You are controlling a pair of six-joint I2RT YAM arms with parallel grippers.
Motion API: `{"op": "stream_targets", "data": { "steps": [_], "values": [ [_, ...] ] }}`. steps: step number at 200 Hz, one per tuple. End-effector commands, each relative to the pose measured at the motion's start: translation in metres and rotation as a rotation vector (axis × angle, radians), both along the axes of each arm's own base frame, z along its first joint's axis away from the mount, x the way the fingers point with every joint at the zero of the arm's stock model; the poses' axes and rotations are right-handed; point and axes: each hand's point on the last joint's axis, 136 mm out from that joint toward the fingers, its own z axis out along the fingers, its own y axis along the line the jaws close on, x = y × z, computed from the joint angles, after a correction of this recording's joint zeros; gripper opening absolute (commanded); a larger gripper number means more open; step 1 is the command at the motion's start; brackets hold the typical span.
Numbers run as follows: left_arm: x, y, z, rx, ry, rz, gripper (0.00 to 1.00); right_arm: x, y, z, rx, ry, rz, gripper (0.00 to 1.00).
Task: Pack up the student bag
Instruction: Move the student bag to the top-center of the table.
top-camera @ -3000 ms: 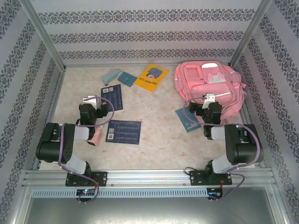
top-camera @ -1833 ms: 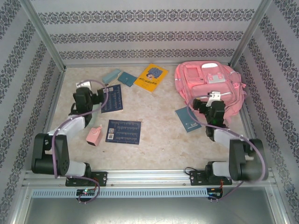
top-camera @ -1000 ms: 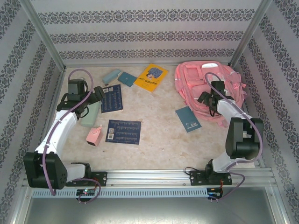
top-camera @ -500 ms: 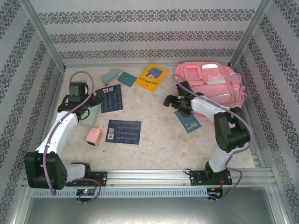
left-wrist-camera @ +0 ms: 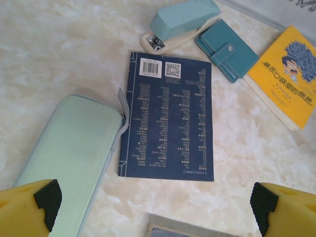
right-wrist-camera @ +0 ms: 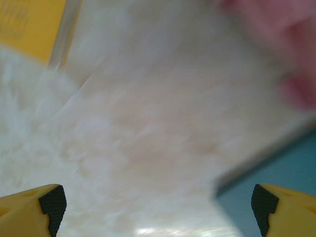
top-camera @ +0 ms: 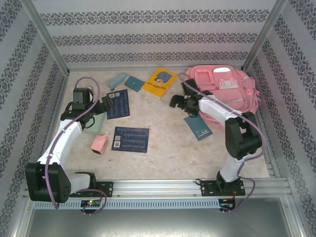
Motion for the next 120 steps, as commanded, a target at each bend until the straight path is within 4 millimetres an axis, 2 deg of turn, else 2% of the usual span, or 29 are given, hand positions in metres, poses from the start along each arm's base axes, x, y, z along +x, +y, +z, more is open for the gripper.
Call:
{"op": "stream_targets", "data": {
  "steps": [1,20,35,45,58,68,90,120],
  "values": [
    [-0.002,-0.011,0.004,-0.012,-0.032,-0.075,1.00,-0.002,-0.081,0.014,-0.186,0.001,-0.094,0.98],
    [-0.001,-0.015,0.004,-0.026,-0.039,-0.090,1.00,0.000,-0.141,0.015,-0.277,0.024,-0.173,0.98],
    [-0.001,-0.016,0.002,-0.031,-0.039,-0.092,1.00,-0.004,-0.181,0.005,-0.274,0.065,-0.281,0.98],
    [-0.001,-0.017,0.003,-0.035,-0.042,-0.096,1.00,-0.008,-0.198,-0.003,-0.234,0.094,-0.349,0.98],
    [-0.001,-0.018,0.004,-0.036,-0.049,-0.104,1.00,-0.011,-0.210,-0.014,-0.215,0.120,-0.392,0.98],
    [0.000,-0.018,0.005,-0.031,-0.053,-0.107,1.00,-0.014,-0.209,-0.024,-0.202,0.147,-0.387,0.98],
    [0.000,-0.017,-0.001,-0.025,-0.042,-0.110,1.00,-0.023,-0.185,-0.053,-0.085,0.237,-0.358,0.98],
    [0.002,-0.019,-0.006,-0.030,-0.031,-0.115,1.00,-0.039,-0.129,-0.080,0.051,0.313,-0.284,0.98]
  ]
}}
